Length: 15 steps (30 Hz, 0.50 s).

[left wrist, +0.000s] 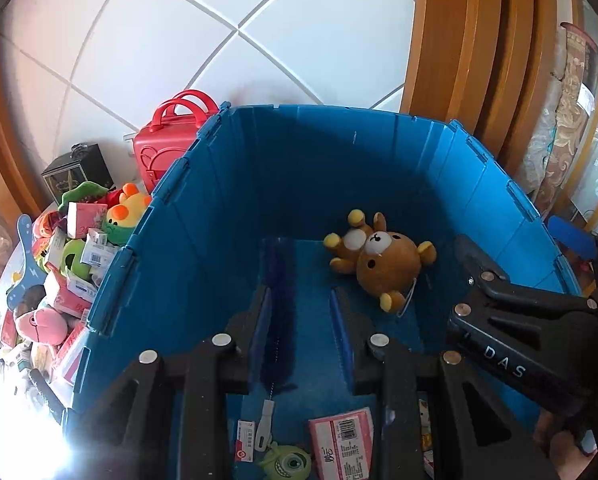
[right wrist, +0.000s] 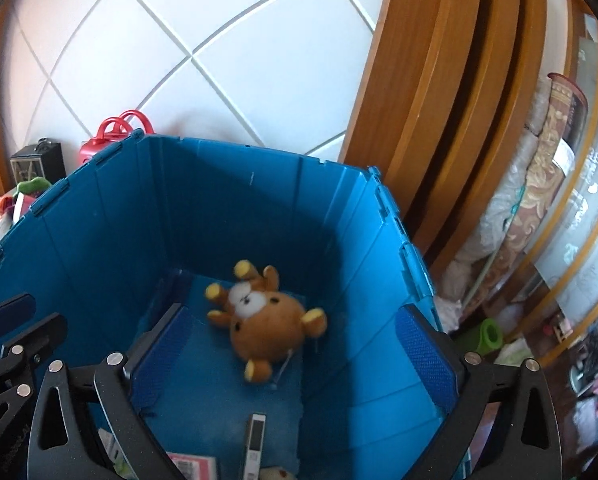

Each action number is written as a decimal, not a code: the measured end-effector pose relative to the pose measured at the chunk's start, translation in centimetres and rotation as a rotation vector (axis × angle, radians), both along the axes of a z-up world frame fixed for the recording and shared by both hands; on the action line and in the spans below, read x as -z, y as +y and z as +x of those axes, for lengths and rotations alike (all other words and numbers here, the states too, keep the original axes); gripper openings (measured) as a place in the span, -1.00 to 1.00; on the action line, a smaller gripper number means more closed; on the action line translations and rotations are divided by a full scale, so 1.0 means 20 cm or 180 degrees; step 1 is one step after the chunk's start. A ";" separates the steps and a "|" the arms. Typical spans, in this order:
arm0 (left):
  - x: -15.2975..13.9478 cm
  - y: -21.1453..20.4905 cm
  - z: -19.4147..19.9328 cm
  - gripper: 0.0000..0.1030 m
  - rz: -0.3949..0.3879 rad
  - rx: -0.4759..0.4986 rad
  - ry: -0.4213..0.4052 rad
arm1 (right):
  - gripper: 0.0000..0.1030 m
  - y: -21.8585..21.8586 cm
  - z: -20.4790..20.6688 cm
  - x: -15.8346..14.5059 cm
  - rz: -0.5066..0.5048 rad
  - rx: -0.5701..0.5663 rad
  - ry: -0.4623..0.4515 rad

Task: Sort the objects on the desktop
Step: 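Open both tools to drop the duster and bear into the crate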

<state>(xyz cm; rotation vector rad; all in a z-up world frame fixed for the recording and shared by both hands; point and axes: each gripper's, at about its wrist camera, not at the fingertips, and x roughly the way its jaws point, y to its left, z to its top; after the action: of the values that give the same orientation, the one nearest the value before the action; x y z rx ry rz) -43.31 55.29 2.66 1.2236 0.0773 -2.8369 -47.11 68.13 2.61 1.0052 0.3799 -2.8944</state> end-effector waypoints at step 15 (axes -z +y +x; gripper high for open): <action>0.01 0.00 0.00 -0.43 -0.0011 0.0011 -0.0035 | 1.00 0.01 -0.02 0.01 -0.0006 -0.0022 -0.0073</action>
<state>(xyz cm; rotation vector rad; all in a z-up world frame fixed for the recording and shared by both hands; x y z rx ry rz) -43.28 55.21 2.43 1.2396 0.0700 -2.8317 -47.44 68.32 2.50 1.0340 0.3785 -2.8739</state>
